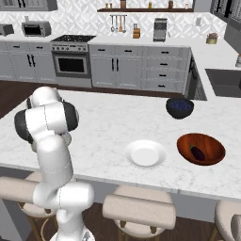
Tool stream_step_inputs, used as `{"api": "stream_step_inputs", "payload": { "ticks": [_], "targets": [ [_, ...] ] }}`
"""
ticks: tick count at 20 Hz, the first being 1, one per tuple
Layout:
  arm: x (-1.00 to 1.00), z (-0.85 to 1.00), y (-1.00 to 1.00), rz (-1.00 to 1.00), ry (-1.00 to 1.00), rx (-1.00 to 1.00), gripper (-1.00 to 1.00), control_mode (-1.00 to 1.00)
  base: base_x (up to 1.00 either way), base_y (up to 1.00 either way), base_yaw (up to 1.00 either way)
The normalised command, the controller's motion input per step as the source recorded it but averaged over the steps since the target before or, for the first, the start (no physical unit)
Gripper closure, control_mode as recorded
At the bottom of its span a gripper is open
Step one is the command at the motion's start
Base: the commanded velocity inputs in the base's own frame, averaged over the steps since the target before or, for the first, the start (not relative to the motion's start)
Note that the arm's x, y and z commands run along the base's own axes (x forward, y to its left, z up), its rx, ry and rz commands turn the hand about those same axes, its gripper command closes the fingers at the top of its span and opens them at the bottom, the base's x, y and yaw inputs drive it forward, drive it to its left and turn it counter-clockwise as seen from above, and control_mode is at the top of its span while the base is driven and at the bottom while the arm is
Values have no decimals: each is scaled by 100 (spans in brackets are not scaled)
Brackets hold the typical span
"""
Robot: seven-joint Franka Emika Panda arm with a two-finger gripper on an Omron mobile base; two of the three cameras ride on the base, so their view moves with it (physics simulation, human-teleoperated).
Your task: Pick the chicken drumstick and eggplant from their plates and place them in the bowl. Then put the bowl in the fridge.
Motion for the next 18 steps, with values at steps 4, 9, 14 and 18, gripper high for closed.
{"api": "stream_step_inputs", "payload": {
  "ticks": [4,9,14,18],
  "targets": [
    [-48,54,-98,-1,0,0,100,-100,0,0,0],
    [-31,41,-100,-1,0,0,100,-100,0,0,0],
    [-2,48,-100,-3,1,0,100,-100,0,0,0],
    [0,58,-100,-1,4,0,100,-100,0,0,0]
  ]
}}
